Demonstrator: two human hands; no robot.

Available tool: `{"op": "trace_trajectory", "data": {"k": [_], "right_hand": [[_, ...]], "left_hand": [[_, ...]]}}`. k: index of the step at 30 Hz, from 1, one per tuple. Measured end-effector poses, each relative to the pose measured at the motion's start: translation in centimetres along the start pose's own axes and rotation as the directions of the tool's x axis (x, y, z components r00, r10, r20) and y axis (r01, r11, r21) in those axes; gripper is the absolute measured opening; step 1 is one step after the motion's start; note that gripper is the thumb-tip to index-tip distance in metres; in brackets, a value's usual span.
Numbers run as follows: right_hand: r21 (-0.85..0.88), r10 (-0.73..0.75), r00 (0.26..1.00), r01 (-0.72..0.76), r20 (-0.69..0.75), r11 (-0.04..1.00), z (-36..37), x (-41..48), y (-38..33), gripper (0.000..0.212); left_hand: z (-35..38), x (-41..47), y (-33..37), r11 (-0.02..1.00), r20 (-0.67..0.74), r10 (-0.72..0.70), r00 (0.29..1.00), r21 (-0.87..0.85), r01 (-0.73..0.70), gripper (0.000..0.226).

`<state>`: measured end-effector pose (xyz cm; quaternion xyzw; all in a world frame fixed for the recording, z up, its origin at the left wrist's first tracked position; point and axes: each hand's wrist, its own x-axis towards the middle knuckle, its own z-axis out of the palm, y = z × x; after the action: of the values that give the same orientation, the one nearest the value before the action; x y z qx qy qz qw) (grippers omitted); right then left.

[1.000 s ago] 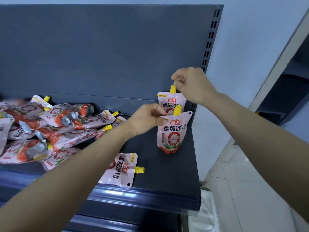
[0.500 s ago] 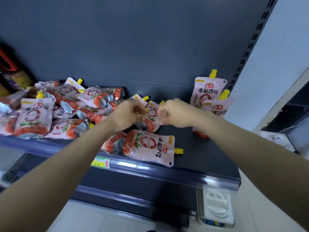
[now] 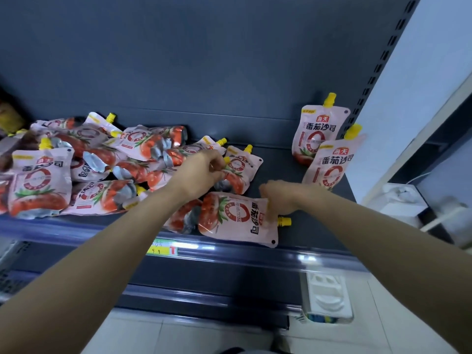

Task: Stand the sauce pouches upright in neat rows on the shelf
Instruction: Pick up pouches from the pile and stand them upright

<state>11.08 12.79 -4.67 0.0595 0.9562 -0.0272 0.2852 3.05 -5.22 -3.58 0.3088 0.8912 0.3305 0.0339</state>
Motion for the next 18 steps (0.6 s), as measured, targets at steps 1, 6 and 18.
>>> {"op": "trace_trajectory", "data": {"k": [1,6,18], "right_hand": [[0.024,0.002,1.000,-0.002,0.001,1.000,0.0,0.0,0.0,0.072],[0.044,-0.048,0.998,0.049,-0.039,0.998,-1.1,-0.3,0.5,0.032],[0.138,-0.171,0.956,0.207,-0.237,0.969,-6.8,-6.0,0.3,0.034]], "left_hand": [[0.1,0.2,0.0,1.000,-0.003,0.006,1.000,-0.006,-0.006,0.011],[0.2,1.4,-0.1,0.998,-0.044,0.032,0.999,-0.044,-0.034,0.009],[1.9,9.4,-1.2,0.995,0.187,-0.068,0.980,0.087,0.052,0.036]]}}
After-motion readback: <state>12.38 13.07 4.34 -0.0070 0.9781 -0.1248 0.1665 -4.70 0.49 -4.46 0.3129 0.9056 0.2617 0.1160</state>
